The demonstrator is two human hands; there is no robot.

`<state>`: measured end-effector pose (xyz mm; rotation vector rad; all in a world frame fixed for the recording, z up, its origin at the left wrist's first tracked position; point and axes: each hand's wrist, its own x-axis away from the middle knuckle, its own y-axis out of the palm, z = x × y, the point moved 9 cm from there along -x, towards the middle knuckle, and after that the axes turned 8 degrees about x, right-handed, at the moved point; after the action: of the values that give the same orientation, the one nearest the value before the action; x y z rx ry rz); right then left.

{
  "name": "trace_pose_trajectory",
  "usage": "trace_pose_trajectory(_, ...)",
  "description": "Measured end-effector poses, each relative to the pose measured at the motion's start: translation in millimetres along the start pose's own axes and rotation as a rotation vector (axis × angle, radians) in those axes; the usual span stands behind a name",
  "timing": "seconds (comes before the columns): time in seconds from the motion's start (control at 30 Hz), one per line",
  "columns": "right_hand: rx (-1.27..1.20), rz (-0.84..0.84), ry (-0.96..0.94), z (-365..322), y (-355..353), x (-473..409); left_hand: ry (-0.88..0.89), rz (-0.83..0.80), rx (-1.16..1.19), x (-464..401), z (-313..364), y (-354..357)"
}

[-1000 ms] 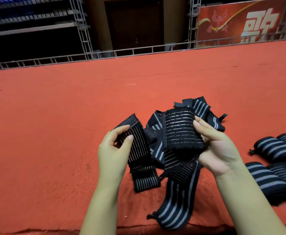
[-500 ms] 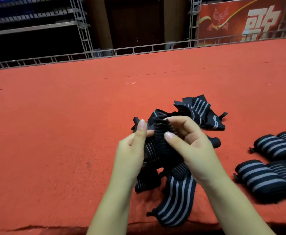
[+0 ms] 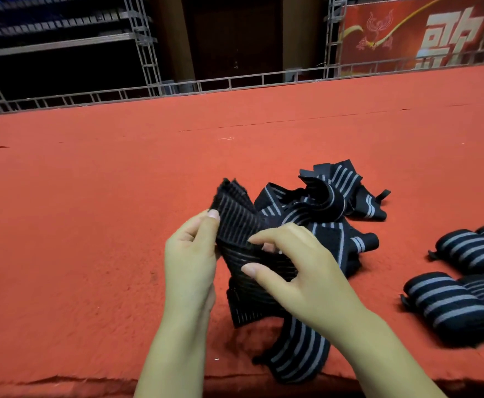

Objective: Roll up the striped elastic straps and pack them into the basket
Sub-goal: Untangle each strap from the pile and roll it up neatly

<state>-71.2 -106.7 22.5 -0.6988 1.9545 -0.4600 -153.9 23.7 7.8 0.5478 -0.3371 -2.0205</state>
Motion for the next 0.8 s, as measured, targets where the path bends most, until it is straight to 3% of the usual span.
trace_pose_trajectory(0.23,-0.480,-0.026,0.506,40,9,-1,0.128,-0.115,-0.018,-1,13,1)
trace_pose_trajectory(0.33,-0.846,-0.132,0.651,40,29,0,0.158,-0.241,-0.104,7,15,12)
trace_pose_trajectory(0.5,-1.132,-0.031,0.759,47,30,2,0.189,-0.295,-0.220,11,12,13)
trace_pose_trajectory(0.7,-1.105,0.185,0.672,62,3,2,0.192,-0.193,-0.271,5,9,3)
trace_pose_trajectory(0.8,-1.110,0.192,0.646,65,-12,3,0.202,-0.186,-0.301,3,14,3)
